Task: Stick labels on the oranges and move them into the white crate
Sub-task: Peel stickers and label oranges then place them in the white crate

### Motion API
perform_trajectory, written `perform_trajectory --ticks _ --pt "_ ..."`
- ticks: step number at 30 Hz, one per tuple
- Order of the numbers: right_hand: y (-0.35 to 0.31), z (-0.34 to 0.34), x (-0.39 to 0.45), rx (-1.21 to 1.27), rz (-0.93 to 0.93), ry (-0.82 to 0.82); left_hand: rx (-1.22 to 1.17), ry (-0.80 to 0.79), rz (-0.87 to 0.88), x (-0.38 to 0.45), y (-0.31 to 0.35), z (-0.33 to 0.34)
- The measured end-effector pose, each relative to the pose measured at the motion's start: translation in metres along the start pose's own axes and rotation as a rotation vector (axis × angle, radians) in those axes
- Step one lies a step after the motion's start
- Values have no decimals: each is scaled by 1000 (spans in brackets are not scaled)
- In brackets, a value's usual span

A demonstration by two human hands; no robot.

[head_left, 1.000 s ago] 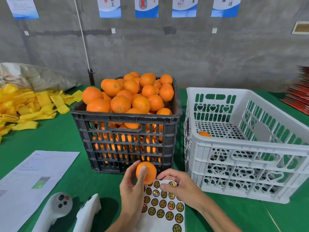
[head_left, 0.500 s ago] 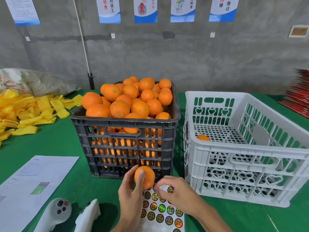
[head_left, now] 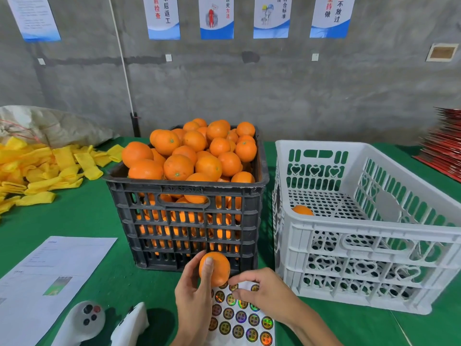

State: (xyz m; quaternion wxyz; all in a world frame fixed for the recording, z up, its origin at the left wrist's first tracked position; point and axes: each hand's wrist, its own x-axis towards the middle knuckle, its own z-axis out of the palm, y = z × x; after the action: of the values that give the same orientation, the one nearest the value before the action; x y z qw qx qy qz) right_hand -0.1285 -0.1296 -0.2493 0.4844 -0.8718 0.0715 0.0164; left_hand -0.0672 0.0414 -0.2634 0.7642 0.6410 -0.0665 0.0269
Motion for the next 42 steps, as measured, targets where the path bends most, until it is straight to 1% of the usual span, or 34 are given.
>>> perform_trajectory --ticks 4,9,12,17,25,30,34,42 --pt "-1 2 2 37 24 12 1 3 -2 1 -1 0" --pt "-7 5 3 55 -12 46 14 8 4 0 -1 -1" --pt "-7 2 2 59 -22 14 26 8 -1 1 -2 -1" --pt "-3 -2 1 87 12 -33 38 3 5 2 -3 -2" --pt "-8 -1 0 91 -11 12 60 4 3 0 0 -2" --pt "-5 -9 -5 122 -9 -67 54 3 9 -1 3 -2" --pt "-6 -13 -7 99 2 -81 41 -2 0 -1 3 -2" --pt "-11 -11 -7 39 -86 -34 24 0 -17 -1 3 -2"
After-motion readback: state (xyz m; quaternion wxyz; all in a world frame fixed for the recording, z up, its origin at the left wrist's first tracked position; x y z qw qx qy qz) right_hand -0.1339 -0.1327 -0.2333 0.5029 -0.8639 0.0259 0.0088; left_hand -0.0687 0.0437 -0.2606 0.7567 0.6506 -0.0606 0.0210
